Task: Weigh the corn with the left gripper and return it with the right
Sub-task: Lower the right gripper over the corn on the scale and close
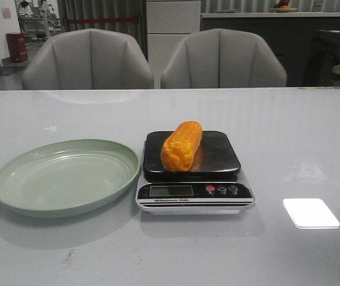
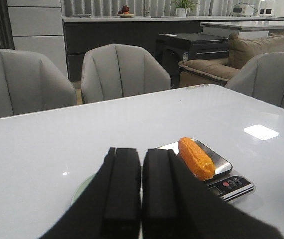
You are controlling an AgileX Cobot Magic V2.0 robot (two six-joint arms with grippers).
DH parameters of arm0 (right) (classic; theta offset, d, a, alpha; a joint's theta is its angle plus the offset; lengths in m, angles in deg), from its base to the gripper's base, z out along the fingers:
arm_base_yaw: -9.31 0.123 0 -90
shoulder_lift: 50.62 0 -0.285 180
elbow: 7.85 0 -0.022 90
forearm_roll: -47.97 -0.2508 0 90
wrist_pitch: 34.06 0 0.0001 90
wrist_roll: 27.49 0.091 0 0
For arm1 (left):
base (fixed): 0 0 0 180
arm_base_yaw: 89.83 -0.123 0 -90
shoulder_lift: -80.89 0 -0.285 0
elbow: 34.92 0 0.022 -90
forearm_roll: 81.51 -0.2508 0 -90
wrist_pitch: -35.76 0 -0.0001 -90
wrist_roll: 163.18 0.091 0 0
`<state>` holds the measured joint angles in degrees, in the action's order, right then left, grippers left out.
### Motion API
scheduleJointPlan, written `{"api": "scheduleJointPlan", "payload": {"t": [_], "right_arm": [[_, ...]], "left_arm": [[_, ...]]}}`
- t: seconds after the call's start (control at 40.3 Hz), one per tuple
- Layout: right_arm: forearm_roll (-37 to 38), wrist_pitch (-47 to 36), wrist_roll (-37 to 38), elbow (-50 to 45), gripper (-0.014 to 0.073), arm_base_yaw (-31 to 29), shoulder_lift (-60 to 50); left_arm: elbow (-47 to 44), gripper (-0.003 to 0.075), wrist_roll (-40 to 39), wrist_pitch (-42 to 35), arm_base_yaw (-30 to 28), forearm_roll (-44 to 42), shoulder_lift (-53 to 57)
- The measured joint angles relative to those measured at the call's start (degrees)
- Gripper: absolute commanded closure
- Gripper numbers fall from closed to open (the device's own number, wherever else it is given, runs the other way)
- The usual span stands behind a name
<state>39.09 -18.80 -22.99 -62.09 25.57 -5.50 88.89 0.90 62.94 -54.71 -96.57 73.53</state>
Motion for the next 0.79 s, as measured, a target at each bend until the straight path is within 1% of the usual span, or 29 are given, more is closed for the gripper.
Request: {"api": "scheduleJointPlan", "payload": {"t": [0.224, 0.571, 0.72, 0.795], "right_arm": [[-3.20, 6.06, 0.80, 13.91, -0.0003, 6.81, 16.87], [-3.57, 15.39, 9.60, 38.24, -0.0003, 12.47, 42.62], [-1.41, 21.34, 14.14, 47.84, -0.0003, 13.98, 52.01], [1.23, 24.57, 17.32, 52.82, -0.0003, 14.95, 55.87]], "left_arm": [[0.00, 0.0588, 0.00, 0.00, 0.00, 0.00, 0.00], [0.00, 0.0588, 0.00, 0.04, 0.00, 0.00, 0.00], [0.00, 0.0588, 0.00, 0.04, 0.00, 0.00, 0.00], [0.00, 0.0588, 0.00, 0.04, 0.00, 0.00, 0.00]]}}
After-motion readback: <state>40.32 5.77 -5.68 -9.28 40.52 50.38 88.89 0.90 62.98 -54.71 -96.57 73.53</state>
